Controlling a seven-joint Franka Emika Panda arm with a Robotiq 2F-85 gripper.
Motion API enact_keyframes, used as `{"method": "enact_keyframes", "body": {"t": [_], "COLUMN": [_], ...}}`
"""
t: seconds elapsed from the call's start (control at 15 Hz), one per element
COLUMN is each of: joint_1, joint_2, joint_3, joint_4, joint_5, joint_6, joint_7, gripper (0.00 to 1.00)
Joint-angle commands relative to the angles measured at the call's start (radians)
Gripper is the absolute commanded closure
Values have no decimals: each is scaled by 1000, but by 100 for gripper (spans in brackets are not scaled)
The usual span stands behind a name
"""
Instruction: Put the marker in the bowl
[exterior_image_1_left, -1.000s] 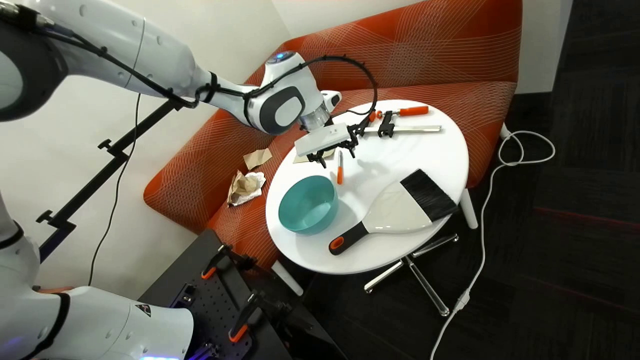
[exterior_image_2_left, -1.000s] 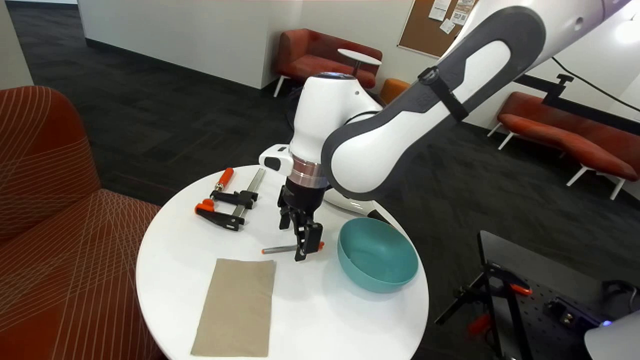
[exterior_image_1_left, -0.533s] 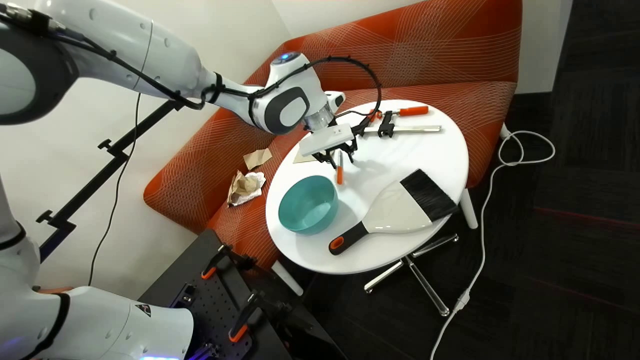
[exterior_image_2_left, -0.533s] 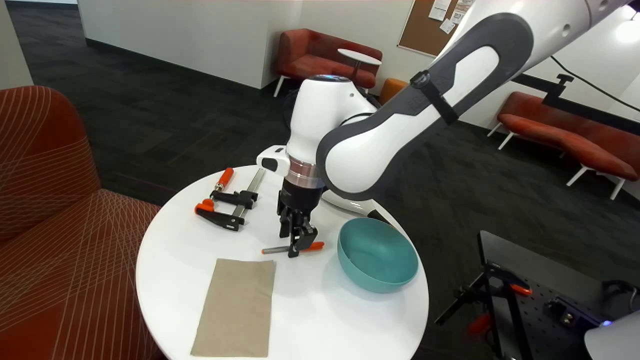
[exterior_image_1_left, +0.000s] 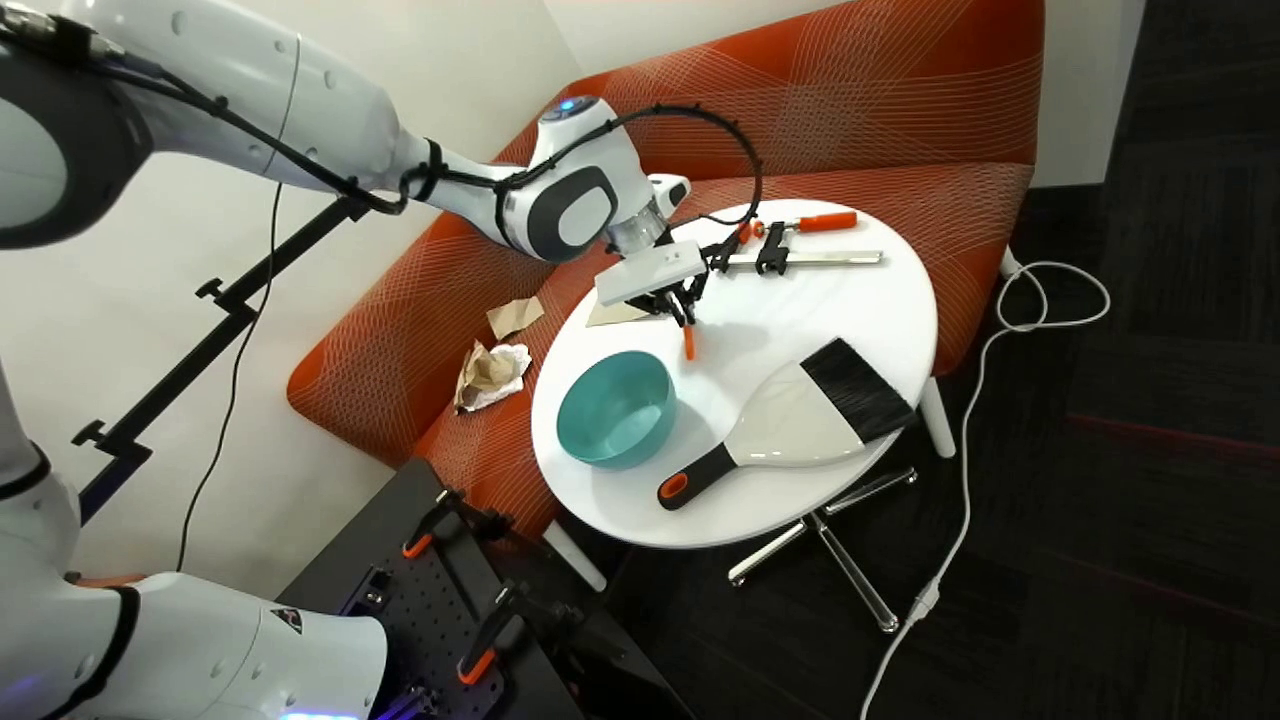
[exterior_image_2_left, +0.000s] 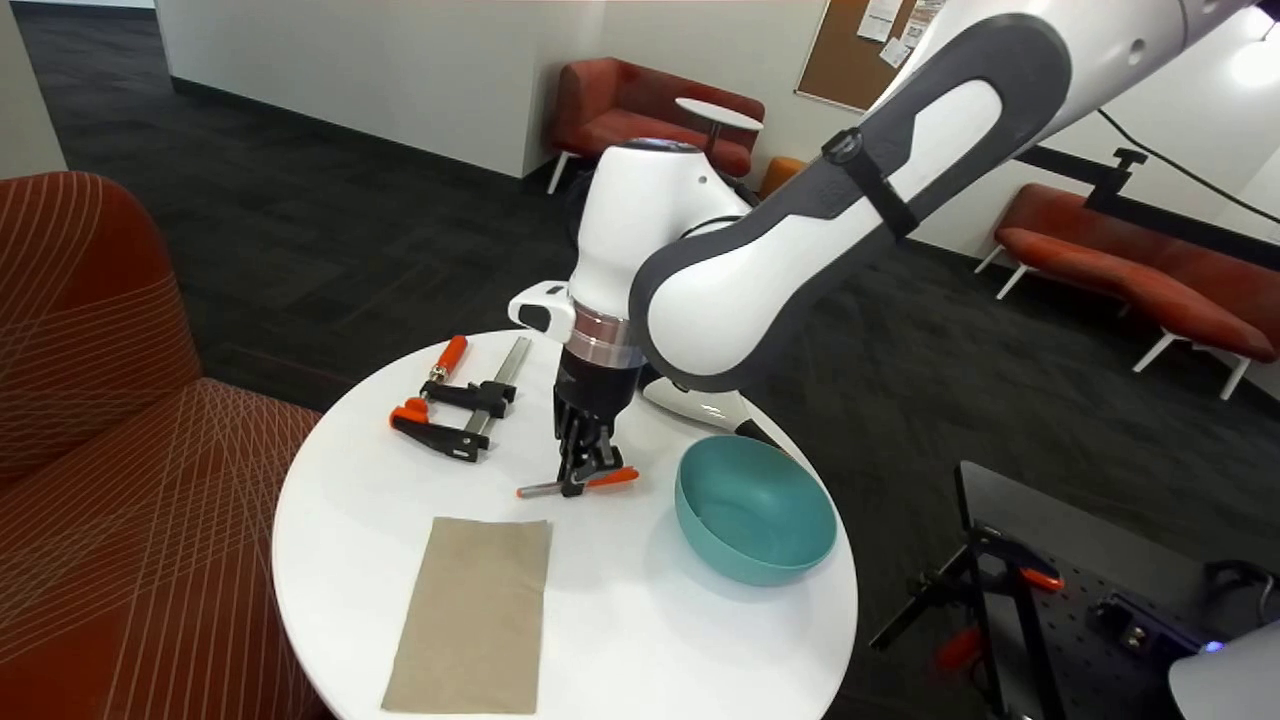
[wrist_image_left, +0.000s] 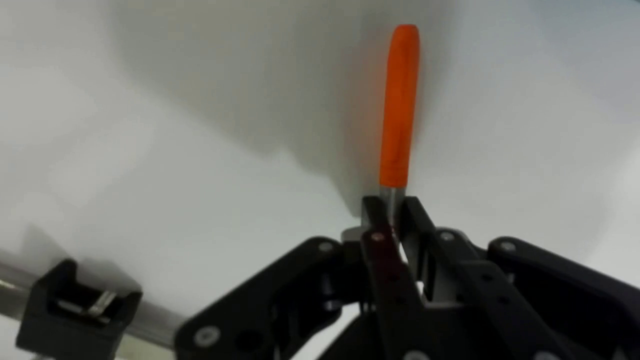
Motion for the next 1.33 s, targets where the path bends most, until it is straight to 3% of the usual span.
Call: {"method": "enact_keyframes", "body": {"t": [0.0, 0.33, 0.87, 1.27], "joint_1": [-12, 3, -27, -43], "joint_2": [-113, -297, -602, -639], "joint_3": [44, 65, 48, -13], "joint_4": [-63, -162, -507, -699], "joint_5": [-11, -4, 92, 205], "joint_6": [0, 0, 52, 220], "joint_7": [33, 60, 120, 113], "gripper": [97, 97, 97, 97]}}
